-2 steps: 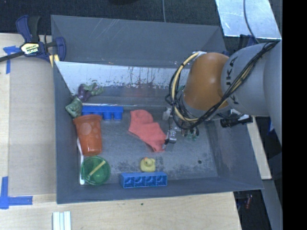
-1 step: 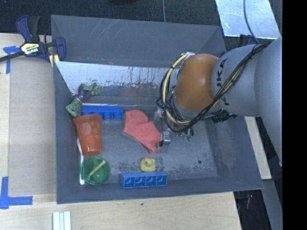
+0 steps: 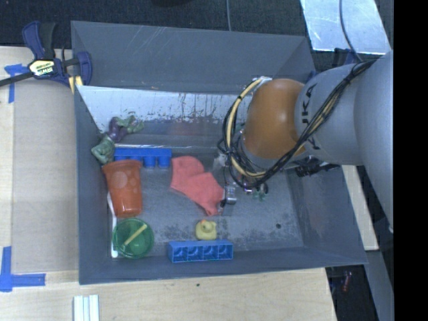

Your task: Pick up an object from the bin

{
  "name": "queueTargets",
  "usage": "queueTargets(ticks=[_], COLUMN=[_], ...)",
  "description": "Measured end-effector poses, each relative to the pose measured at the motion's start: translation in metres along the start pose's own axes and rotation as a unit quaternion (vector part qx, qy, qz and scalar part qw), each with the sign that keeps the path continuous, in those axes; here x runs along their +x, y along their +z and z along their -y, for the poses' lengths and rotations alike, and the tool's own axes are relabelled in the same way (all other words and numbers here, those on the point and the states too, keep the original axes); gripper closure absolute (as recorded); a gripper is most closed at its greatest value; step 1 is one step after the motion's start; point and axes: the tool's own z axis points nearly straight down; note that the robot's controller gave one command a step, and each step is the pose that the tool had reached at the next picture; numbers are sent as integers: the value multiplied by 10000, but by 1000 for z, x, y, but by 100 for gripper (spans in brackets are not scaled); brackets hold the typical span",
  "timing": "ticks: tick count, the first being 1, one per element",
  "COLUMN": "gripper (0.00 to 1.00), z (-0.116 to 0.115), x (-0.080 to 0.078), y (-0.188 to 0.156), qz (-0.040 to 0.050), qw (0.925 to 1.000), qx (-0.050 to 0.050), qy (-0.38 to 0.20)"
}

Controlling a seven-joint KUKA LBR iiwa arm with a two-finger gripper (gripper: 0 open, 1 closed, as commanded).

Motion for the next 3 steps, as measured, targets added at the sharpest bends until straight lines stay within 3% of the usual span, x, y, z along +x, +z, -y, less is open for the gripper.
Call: queueTargets(ticks=[1,2,3], gripper=[0,0,100], z=[-36,-46,-60], x=[-24,-7,9], y=[0,0,0], qz=[12,26,74], qw=[9919,9924,9920], qx=[-1,-1,-22], qy=[1267,1229,1258])
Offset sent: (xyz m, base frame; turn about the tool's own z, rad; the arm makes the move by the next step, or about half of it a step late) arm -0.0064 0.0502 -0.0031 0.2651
